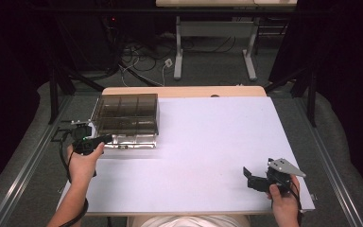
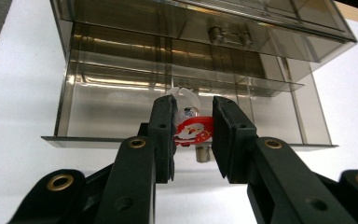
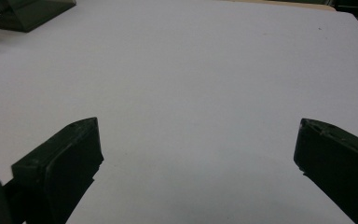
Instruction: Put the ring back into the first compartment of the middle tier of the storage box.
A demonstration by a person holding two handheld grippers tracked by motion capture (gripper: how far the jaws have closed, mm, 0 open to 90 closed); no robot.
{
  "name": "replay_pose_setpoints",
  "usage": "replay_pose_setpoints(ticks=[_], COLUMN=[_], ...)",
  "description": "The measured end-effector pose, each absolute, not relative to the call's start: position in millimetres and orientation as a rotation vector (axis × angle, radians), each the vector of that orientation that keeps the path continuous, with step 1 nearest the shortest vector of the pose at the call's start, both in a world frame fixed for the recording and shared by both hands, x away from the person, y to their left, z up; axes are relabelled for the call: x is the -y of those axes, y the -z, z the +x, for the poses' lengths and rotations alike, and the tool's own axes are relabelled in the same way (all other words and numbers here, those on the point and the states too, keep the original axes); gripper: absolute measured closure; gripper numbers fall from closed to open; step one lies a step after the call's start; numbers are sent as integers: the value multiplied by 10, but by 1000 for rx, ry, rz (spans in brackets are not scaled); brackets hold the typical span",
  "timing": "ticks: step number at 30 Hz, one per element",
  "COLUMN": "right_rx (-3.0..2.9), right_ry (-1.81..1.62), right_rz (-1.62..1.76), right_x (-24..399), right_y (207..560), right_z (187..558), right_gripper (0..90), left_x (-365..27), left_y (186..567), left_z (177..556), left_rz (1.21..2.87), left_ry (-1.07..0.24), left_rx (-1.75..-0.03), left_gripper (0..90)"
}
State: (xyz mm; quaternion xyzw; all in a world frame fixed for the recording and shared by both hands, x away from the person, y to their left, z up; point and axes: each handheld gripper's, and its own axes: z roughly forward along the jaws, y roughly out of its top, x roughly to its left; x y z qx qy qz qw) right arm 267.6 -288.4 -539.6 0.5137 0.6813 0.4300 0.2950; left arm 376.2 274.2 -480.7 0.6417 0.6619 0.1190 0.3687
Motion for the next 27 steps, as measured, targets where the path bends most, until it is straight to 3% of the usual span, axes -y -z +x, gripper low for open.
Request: replay_pose_setpoints(ticks=[27], right_rx=[-1829], right_ry=[-1139], right_rz=[1366], right_x=[2855], right_y=[5419], right_z=[2684], right_gripper=[5], left_x=[-2853], left_y=[4937], left_z=[4030], left_rz=[1654], left_ry=[-321], left_rx=[-1787], left_gripper=[697])
